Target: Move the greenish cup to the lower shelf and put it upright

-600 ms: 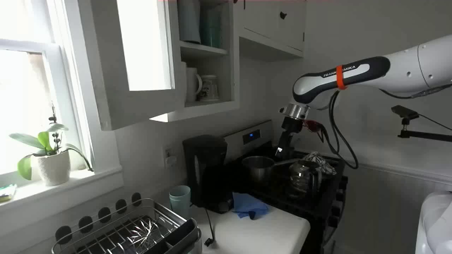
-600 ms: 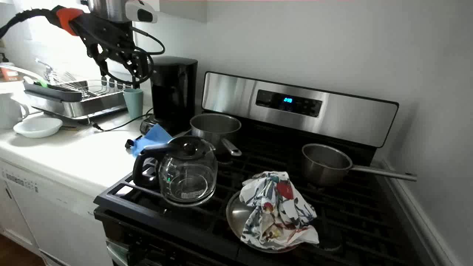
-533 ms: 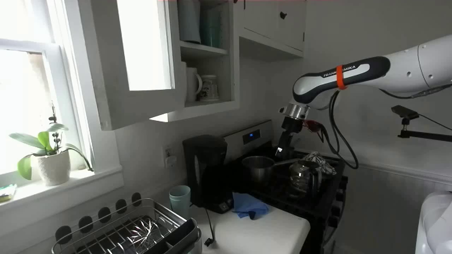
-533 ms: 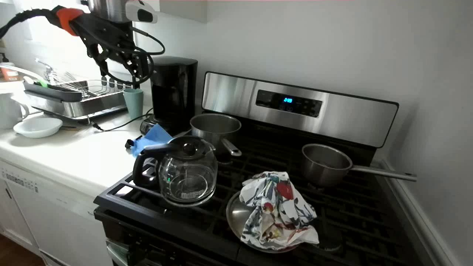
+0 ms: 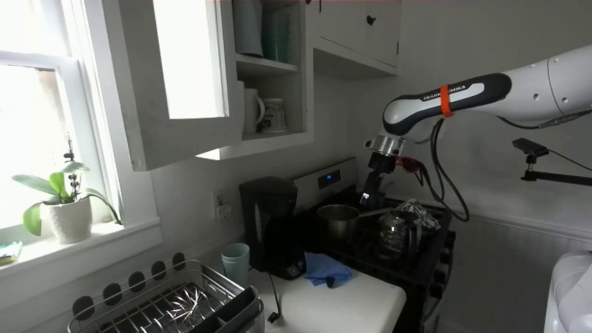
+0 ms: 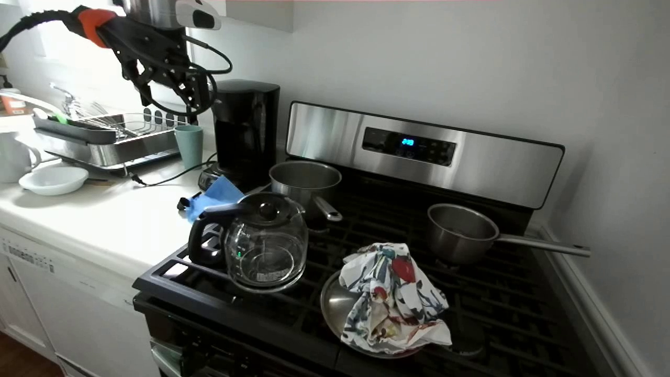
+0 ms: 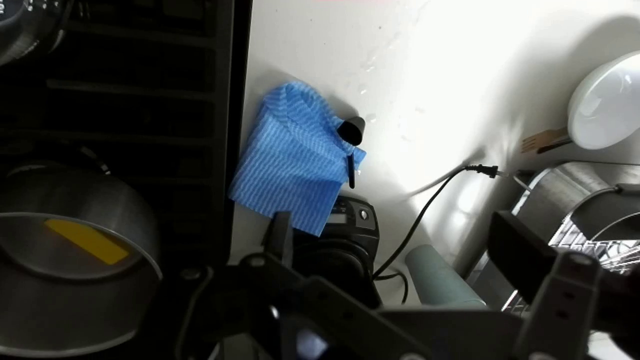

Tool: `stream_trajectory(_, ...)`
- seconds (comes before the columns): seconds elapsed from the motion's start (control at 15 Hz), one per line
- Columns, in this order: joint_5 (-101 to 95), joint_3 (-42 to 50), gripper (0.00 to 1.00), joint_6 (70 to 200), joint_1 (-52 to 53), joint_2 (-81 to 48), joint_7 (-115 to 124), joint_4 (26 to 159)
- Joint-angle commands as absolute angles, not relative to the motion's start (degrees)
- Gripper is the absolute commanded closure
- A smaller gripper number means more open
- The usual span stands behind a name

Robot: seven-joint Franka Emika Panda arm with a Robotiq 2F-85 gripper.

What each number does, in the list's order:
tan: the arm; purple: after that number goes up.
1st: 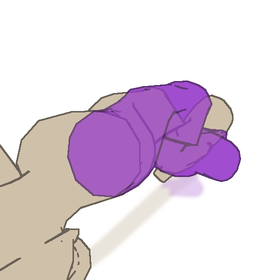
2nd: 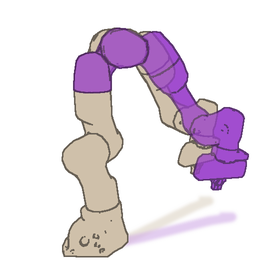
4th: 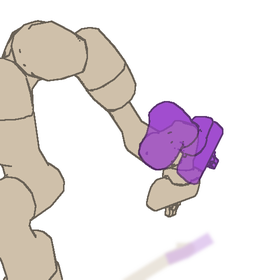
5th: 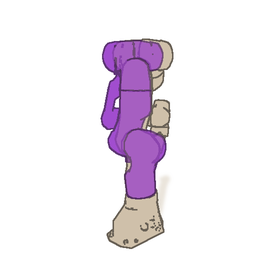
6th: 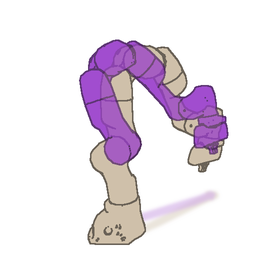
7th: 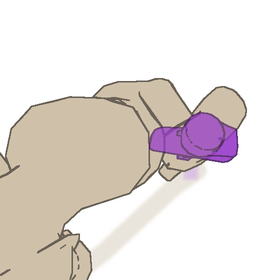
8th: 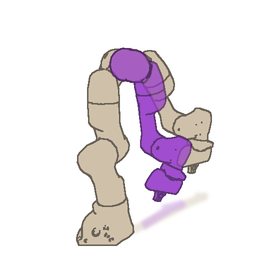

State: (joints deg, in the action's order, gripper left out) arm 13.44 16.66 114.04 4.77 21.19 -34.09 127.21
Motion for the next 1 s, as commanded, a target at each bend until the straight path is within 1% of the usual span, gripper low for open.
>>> stream_trajectory(0.0, 12.94, 12.62, 0.0, 113.55, 3.39, 23.7, -33.54, 125.85)
stream_trajectory(0.4, 8.6, 5.84, 0.0, 114.51, 5.17, 27.78, -33.17, 120.28)
stream_trajectory(0.93, -1.66, -2.96, 0.0, 117.18, 5.18, 25.48, -22.67, 106.92)
